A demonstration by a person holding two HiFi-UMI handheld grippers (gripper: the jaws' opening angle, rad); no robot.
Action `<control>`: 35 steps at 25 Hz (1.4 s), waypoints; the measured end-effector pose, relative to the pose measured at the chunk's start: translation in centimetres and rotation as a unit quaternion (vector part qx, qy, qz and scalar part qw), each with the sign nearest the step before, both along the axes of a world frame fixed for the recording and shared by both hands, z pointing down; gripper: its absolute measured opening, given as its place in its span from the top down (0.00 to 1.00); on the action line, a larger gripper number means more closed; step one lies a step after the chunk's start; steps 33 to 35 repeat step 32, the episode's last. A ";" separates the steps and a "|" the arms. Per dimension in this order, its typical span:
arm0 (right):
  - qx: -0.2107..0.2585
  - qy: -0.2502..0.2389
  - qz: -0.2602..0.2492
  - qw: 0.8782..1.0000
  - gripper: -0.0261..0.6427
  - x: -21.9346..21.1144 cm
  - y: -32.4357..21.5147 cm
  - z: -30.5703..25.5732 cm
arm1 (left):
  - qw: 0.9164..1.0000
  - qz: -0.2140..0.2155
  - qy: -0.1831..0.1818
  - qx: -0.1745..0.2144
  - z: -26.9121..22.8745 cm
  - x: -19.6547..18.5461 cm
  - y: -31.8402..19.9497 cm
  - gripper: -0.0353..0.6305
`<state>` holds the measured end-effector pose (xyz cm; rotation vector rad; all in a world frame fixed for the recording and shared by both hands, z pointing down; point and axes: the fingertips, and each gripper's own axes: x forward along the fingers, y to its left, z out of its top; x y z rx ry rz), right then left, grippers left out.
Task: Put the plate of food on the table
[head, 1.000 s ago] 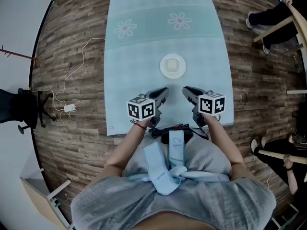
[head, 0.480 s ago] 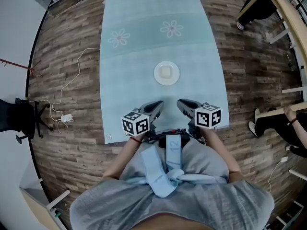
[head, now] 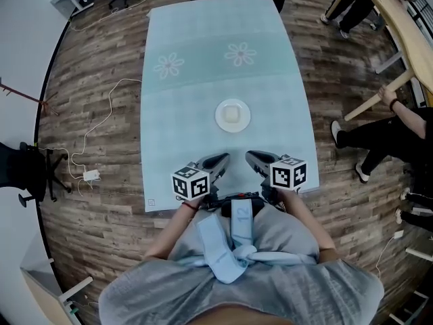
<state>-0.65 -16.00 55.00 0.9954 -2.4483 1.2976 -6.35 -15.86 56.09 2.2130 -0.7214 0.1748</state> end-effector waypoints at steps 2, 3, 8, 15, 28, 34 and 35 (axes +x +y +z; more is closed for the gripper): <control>0.003 0.000 -0.001 1.000 0.90 0.0 0.0 -0.1 | 1.000 0.000 0.000 0.003 -0.1 0.1 0.0 0.91; 0.006 0.001 -0.002 1.000 0.90 0.0 0.0 -0.1 | 1.000 0.000 0.000 0.006 -0.2 0.1 0.0 0.90; 0.010 0.009 -0.003 1.000 0.90 0.2 -0.2 0.0 | 1.000 -0.001 0.001 0.010 -0.4 0.1 -0.2 0.91; 0.013 0.008 -0.005 1.000 0.90 0.3 0.0 -0.3 | 1.000 -0.001 0.003 0.005 -0.4 0.3 0.1 0.91; 0.011 0.009 -0.011 1.000 0.90 0.3 0.1 -0.3 | 1.000 -0.005 0.004 -0.003 -0.3 0.4 0.2 0.91; 0.010 0.009 -0.011 1.000 0.90 0.5 0.2 -0.1 | 1.000 -0.006 0.004 -0.006 -0.2 0.5 0.4 0.90; 0.010 0.009 -0.011 1.000 0.90 0.5 0.2 -0.1 | 1.000 -0.006 0.004 -0.006 -0.2 0.5 0.4 0.90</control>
